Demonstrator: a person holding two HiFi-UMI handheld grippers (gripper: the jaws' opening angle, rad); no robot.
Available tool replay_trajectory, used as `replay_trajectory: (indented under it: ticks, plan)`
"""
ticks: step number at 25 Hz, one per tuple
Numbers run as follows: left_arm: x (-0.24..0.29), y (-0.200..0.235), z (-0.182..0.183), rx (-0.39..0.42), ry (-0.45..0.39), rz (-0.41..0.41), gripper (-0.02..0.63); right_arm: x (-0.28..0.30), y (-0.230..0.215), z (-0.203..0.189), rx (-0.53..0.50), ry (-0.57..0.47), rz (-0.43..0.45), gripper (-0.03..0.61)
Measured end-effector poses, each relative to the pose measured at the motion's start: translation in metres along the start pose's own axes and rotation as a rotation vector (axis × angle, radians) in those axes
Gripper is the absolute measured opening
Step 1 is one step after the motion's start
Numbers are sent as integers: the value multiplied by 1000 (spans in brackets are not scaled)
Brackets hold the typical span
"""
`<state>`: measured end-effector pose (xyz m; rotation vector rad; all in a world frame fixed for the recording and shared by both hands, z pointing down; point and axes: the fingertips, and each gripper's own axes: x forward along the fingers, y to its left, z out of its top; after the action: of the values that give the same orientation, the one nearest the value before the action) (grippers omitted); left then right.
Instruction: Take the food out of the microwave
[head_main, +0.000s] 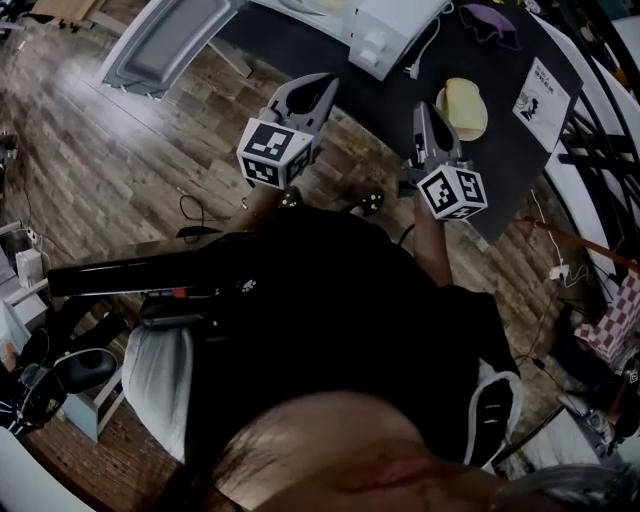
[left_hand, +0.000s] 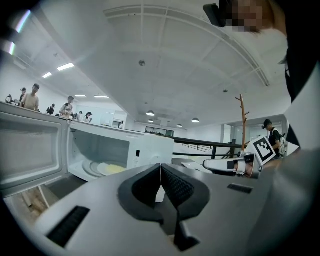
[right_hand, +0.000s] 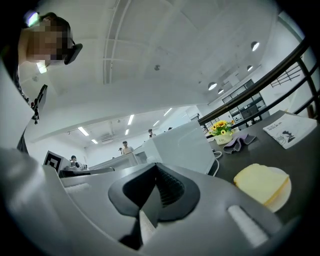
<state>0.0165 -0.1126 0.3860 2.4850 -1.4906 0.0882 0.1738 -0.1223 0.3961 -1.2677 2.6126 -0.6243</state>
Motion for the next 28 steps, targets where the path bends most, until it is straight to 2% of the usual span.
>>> replay_trajectory:
  ticks: [14,22,28]
  plan:
    - [-85,69,-9,-21,-24,31,8,28,93,-47,-25,34,23,0]
    - [-136,105,-17,-6,-22,50,8,42,137,-75,-23,39,29,0]
    - [-158,127,-15,-10,-30,49,8,51,168,-85,-25,32,30,0]
